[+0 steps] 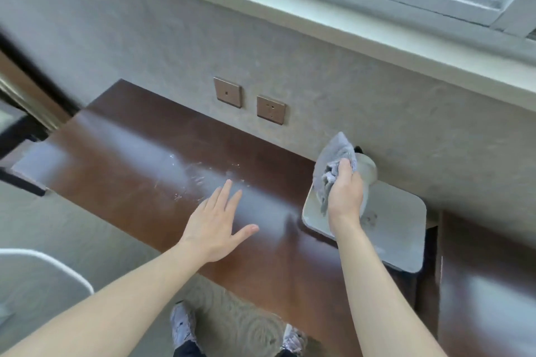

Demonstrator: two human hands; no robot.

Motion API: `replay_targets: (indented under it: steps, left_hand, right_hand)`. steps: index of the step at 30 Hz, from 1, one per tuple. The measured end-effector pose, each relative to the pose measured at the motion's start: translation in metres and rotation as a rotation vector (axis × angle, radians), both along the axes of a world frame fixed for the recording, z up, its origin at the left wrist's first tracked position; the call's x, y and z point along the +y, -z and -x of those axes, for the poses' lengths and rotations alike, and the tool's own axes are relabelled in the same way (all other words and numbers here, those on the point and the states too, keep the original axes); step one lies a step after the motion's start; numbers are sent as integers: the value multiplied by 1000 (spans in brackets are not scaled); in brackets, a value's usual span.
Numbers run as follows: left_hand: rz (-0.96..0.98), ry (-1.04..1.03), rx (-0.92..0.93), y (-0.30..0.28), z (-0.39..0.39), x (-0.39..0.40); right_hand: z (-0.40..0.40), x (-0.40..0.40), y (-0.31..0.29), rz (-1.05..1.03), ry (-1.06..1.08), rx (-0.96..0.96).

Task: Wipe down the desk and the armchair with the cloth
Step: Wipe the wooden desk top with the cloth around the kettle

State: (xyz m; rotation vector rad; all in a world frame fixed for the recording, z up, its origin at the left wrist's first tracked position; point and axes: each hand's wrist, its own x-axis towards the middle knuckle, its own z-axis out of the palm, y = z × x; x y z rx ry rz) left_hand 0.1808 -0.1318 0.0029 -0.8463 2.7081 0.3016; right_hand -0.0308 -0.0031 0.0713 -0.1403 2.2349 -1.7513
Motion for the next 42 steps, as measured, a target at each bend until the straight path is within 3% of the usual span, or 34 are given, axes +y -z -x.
replay_targets:
  steps: [13,19,26,32,42]
  left_hand:
    - [-50,-23,-70,20,-121,-149]
    - [-92,-68,-199,40,-134,-182]
    - [-66,-91,-308,65,-154,-214]
    - [-65,-134,-317,86,-130,-255]
    - [-24,168,-142,120,-82,-344]
  right_hand:
    - [-134,-83,46,-81,158,-352]
    - [-139,-99,69,-93,257,-510]
    - [-118,-126,99,86,402,-718]
    - [-108,-151,119,97,515,-730]
    - [-128,-204,135,86,659,-608]
